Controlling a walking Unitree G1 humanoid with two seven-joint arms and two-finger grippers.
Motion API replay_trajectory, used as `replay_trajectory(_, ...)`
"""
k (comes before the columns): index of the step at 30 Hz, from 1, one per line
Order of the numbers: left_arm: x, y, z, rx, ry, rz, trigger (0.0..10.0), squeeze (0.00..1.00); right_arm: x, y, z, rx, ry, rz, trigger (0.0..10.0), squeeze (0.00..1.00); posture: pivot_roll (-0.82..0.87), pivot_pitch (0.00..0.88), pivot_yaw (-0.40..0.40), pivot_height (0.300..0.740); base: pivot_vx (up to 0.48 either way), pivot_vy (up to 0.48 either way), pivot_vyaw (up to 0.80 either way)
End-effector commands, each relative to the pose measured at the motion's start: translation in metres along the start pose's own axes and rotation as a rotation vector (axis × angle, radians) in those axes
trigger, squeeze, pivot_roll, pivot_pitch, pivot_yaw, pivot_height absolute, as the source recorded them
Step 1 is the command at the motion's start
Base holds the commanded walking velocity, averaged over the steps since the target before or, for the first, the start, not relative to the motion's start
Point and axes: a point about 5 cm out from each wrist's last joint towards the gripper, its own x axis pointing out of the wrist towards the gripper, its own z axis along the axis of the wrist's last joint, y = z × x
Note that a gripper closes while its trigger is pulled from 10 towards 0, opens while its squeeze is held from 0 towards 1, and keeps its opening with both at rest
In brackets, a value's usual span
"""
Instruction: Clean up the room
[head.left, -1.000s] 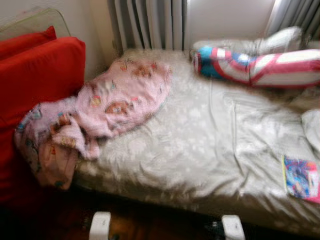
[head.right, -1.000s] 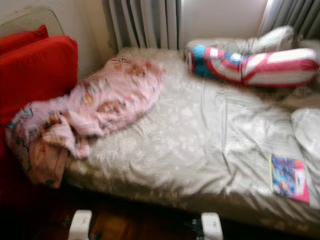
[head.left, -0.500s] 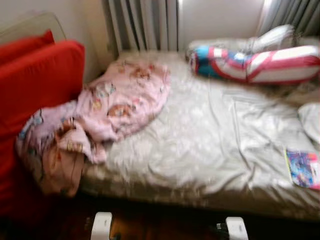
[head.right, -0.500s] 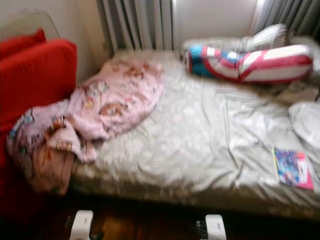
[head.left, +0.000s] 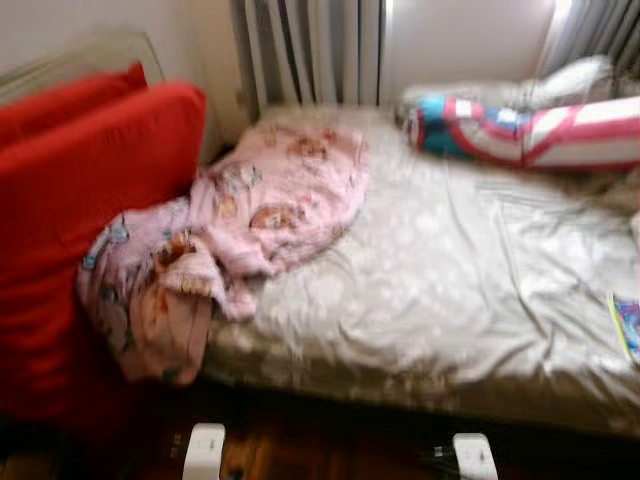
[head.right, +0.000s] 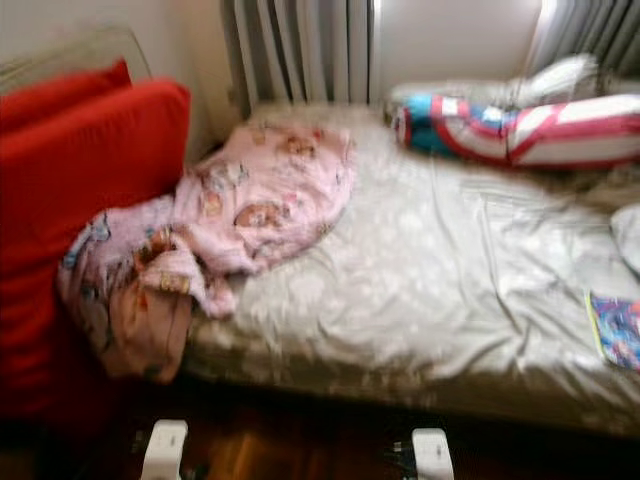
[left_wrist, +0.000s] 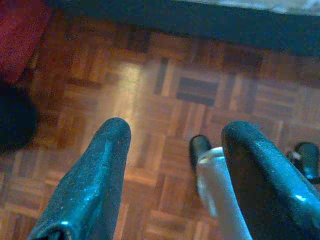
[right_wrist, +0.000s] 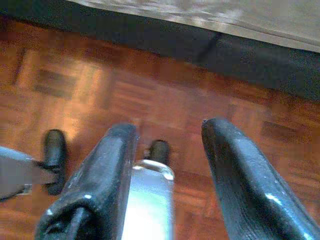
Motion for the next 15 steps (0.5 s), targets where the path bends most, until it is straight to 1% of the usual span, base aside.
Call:
replay_trajectory(1, 0.0001, -0.0017, -0.0007, 0.001, 0.008, -0.005, 10.0, 0.0, -0.0002, -0.0009, -0.0002, 0.0, -0.003, -0.001, 10.0, 0.0, -0.02, 0.007, 0.027, 0.74, 0.0, 0.326, 0.0)
replay_trajectory(15, 0.0001, -0.0012, -0.0009, 0.003, 0.008, -0.006, 10.0, 0.0, -0.0001, -0.0002, 0.0, -0.015, -0.001, 0.005, 10.0, 0.0, -0.02, 0.009, 0.028, 0.74, 0.0, 0.325, 0.0)
